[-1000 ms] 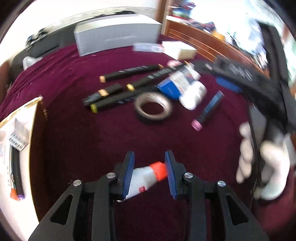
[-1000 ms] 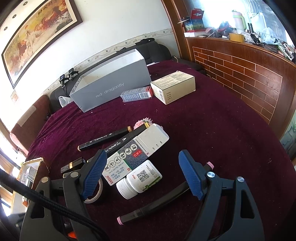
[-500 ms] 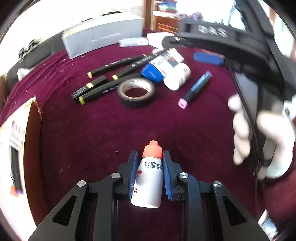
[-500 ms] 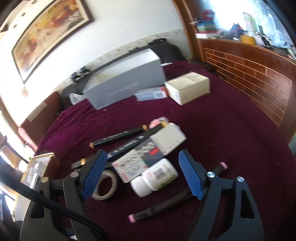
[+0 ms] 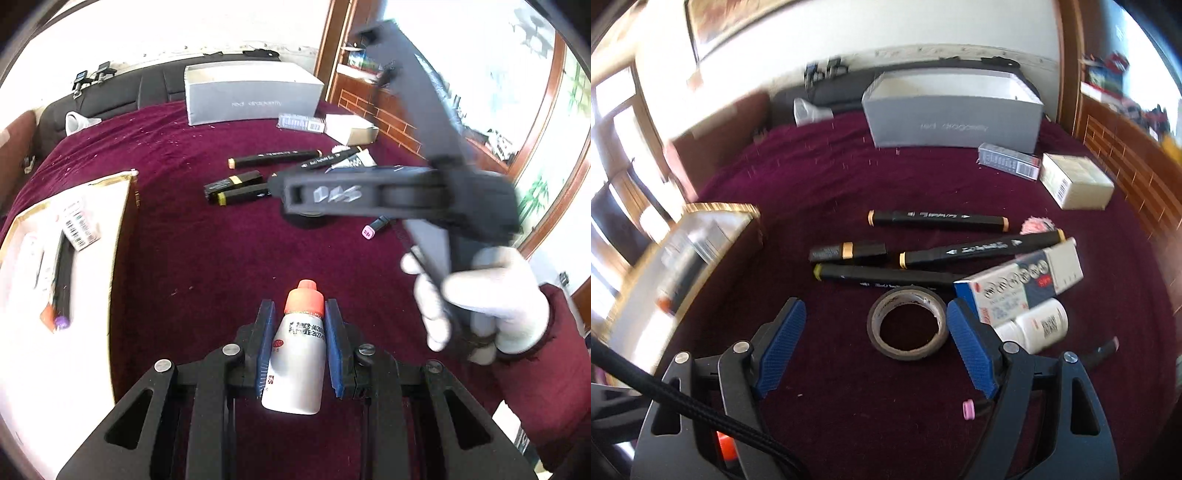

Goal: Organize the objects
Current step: 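Grasp the orange-capped white bottle with the left gripper while the right grasps the black tape roll, then carry the bottle and tape roll into the white tray and release them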

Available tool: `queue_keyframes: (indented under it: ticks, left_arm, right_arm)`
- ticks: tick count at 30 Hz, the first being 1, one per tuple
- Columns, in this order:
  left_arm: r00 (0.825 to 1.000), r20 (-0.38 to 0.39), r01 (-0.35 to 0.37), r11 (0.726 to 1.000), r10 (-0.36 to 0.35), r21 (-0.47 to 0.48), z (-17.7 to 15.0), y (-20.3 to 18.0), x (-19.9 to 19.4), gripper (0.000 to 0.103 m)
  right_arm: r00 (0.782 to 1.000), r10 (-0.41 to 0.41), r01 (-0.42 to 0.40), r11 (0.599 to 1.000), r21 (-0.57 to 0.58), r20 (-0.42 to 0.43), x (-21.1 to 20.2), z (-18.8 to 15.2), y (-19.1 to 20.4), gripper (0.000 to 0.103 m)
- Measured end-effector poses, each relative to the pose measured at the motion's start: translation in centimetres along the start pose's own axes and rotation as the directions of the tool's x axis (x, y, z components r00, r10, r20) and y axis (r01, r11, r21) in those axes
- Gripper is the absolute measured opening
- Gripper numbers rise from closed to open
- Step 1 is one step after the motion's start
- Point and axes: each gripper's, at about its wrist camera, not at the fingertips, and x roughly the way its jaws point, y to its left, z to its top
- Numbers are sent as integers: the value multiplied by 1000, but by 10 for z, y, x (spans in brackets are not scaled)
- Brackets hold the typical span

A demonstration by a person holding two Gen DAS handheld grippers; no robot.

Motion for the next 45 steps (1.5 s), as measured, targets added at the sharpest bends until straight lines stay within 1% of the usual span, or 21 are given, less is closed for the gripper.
queue_keyframes:
  ticks: [1,2,3,4,6,8,10,11,12,16,23,29,33,36,39,42,45]
  left_arm:
    - [1000,6,0,1000,1,-11,-2,4,-3,22]
    - [1000,9,4,1000,-4,-24,-4,8,-6,22]
    - [1000,12,9,999,-9,-35,-5,12,-9,22]
    - [1000,16,12,999,-11,-46,-7,17,-11,22]
    - [1000,24,12,998,-11,-68,-10,25,-15,22]
    - [999,30,13,996,-10,-93,-13,35,-18,22]
    - [999,34,14,993,-10,-121,-13,43,-17,22]
    - [999,34,17,991,-13,-135,-14,47,-17,22]
    - [999,34,19,989,-14,-144,-16,49,-17,22]
    - [999,35,24,986,-19,-164,-19,56,-17,22]
    - [999,44,24,985,-17,-173,-26,58,-23,22]
    - [998,69,15,985,-3,-174,-31,55,-40,22]
    - [995,96,2,984,15,-176,-37,58,-56,22]
    - [992,121,-20,981,44,-192,-43,66,-73,22]
    - [986,144,-55,973,89,-224,-48,83,-88,22]
    - [977,159,-97,960,142,-263,-51,104,-103,22]
    - [965,160,-158,945,210,-285,-54,127,-114,22]
  right_arm:
    - [1000,-12,11,1000,-18,-22,6,1,3,63]
    - [999,-17,16,999,-29,-51,15,1,5,57]
    - [997,-19,17,999,-33,-77,21,1,5,49]
    - [994,-23,19,999,-38,-104,28,1,5,46]
    - [990,-67,60,997,-52,-128,38,1,6,45]
    - [986,-85,79,996,-46,-142,44,-1,4,39]
    - [983,-107,103,994,-36,-148,47,-2,2,20]
    - [982,-124,120,992,-39,-143,46,-3,3,17]
    - [981,-131,127,991,-37,-142,45,-3,4,9]
    - [985,-112,113,994,-3,-130,37,-5,6,8]
    - [995,-60,63,997,36,-84,6,-17,14,8]
    - [998,-3,4,1000,10,-64,-21,-27,37,9]
    - [998,42,-42,999,-10,-49,-36,-27,56,9]
    - [996,81,-82,996,-20,-39,-44,-27,72,9]
    - [993,111,-112,993,-46,-29,-51,-26,93,9]
    - [988,148,-150,986,-70,-33,-53,-25,115,9]
    - [980,194,-198,975,-100,-44,-50,-22,142,9]
